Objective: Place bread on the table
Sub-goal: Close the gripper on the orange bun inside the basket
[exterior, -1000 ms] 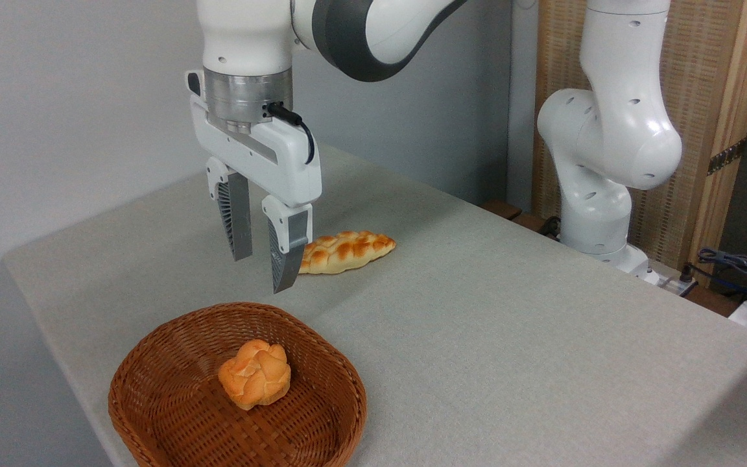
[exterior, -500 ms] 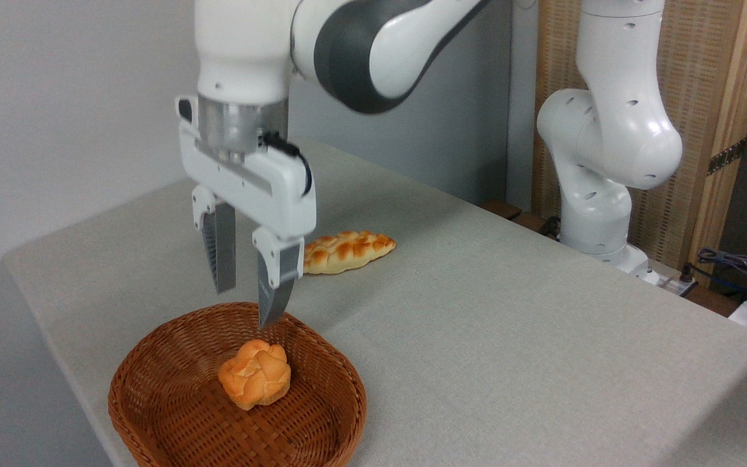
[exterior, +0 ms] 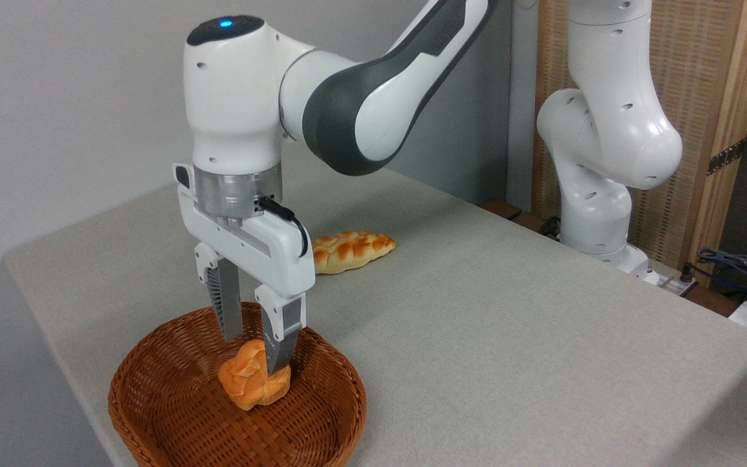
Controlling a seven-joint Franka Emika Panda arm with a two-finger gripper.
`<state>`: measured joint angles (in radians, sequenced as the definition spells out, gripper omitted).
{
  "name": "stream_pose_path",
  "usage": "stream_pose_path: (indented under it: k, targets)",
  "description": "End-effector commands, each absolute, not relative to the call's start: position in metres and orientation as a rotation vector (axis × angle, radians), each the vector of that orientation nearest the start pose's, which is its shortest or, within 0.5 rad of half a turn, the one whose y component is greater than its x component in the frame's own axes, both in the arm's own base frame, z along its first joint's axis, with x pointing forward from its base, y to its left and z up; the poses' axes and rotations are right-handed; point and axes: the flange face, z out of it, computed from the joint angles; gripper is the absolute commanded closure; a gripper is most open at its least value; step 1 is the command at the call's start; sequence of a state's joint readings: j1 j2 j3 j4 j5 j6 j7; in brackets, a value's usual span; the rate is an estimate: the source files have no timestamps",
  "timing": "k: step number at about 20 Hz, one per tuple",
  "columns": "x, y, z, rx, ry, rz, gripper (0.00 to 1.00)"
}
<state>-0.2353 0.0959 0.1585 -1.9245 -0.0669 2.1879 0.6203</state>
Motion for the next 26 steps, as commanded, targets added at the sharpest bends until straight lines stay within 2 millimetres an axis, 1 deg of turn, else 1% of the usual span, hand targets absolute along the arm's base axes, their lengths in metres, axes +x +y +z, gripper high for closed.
stream_pose_path:
  k: [1,4,6,7,10,14,15,16,17,19,26]
  targets:
    - [0.603,-0.037,0.448,-2.955,0.983,-0.26,0.0]
    - [0.605,-0.037,0.437,-2.956,0.985,-0.233,0.0]
    - [0.607,-0.038,0.425,-2.948,0.994,-0.2,0.0]
    - [0.608,-0.041,0.418,-2.947,1.001,-0.188,0.0]
    - [0.61,-0.047,0.407,-2.946,1.015,-0.167,0.0]
    - [0.611,-0.049,0.407,-2.944,1.017,-0.171,0.0]
    - [0.611,-0.049,0.407,-2.944,1.017,-0.171,0.01]
    - [0.61,-0.05,0.408,-2.943,1.02,-0.174,0.23]
    - [0.61,-0.051,0.408,-2.943,1.022,-0.174,0.49]
    - [0.61,-0.052,0.408,-2.942,1.024,-0.174,0.65]
    - [0.61,-0.053,0.409,-2.941,1.026,-0.176,0.63]
